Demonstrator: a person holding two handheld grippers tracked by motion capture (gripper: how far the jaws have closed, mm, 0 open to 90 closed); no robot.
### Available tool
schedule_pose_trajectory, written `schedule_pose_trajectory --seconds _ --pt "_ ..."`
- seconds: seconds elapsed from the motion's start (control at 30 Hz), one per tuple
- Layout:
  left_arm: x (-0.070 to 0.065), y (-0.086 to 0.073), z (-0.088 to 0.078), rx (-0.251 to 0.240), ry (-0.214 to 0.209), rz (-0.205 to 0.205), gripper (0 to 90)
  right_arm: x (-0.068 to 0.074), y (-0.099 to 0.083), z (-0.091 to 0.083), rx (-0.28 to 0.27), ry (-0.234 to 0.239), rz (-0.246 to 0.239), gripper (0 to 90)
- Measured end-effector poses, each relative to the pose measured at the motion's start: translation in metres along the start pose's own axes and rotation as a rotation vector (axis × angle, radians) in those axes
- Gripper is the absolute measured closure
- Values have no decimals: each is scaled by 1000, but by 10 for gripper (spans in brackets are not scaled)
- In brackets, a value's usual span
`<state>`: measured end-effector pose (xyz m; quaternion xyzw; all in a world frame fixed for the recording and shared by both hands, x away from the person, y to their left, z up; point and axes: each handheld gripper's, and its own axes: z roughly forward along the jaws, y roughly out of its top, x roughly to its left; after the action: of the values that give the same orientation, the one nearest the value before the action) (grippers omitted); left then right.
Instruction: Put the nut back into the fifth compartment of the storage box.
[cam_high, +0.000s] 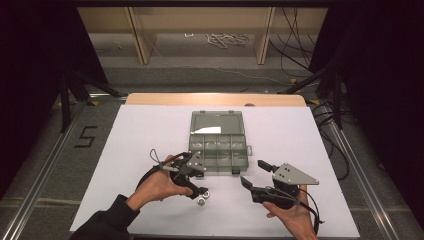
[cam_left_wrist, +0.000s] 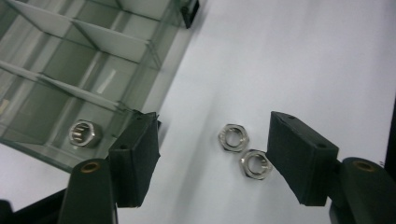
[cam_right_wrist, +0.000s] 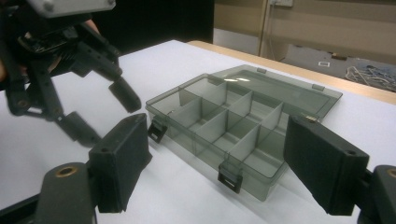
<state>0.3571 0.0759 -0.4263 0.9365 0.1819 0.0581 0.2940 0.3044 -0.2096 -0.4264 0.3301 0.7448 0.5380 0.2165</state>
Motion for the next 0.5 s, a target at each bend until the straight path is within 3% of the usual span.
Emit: schedule_pose_trajectory --seconds 0.03,0.43,0.5 --pt "-3 -1 2 -6 -11 -16 339 0 0 0 0 0 0 232" --pt "-12 -16 19 139 -37 35 372 0 -1 2 -15 18 6 233" --pt "-14 -16 20 146 -44 21 395 0 -1 2 -12 15 7 234"
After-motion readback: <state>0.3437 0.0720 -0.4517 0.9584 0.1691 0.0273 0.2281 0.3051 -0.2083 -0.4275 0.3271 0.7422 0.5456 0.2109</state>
